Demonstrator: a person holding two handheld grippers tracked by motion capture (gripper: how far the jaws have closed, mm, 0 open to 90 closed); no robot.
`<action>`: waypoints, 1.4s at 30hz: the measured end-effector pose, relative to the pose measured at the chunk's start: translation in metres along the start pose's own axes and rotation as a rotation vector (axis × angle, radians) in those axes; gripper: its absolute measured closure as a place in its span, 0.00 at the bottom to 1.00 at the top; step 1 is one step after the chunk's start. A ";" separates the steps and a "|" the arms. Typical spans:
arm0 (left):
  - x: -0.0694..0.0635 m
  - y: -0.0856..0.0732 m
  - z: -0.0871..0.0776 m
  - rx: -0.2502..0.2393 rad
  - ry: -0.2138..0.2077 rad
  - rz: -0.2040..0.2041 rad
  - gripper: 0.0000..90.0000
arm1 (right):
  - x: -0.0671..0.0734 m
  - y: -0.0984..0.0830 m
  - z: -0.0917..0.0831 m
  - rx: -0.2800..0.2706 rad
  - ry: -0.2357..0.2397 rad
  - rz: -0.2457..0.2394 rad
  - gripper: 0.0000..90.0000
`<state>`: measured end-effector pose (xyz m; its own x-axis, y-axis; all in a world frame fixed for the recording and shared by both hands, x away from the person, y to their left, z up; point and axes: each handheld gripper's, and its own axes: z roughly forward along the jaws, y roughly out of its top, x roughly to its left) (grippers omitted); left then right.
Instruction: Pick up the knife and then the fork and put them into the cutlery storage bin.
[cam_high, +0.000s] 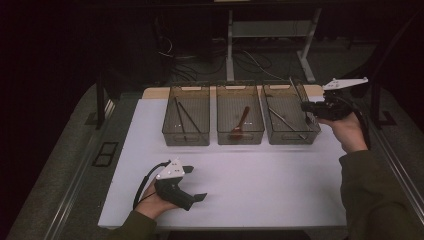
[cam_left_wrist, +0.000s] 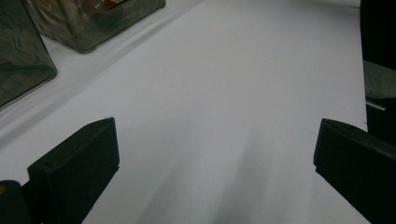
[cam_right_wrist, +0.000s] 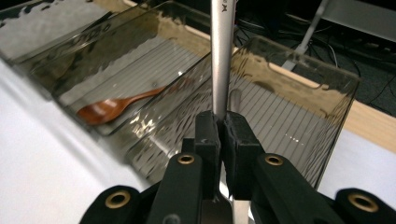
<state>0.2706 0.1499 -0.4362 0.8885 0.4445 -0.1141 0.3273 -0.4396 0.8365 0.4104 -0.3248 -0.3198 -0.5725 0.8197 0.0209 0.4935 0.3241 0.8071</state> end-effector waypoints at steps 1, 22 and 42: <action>0.000 0.000 0.000 -0.004 0.000 -0.001 0.00 | -0.002 0.003 0.002 -0.002 -0.007 0.000 0.94; 0.000 0.000 -0.001 -0.006 -0.009 -0.001 0.00 | -0.037 -0.002 0.052 -0.033 -0.053 0.093 0.94; -0.001 0.000 0.000 -0.001 -0.010 -0.001 0.00 | -0.039 -0.039 0.070 0.094 -0.046 0.086 0.94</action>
<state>0.2700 0.1495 -0.4357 0.8915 0.4368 -0.1199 0.3274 -0.4384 0.8370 0.4588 -0.3365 -0.3934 -0.4955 0.8666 0.0587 0.5997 0.2925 0.7448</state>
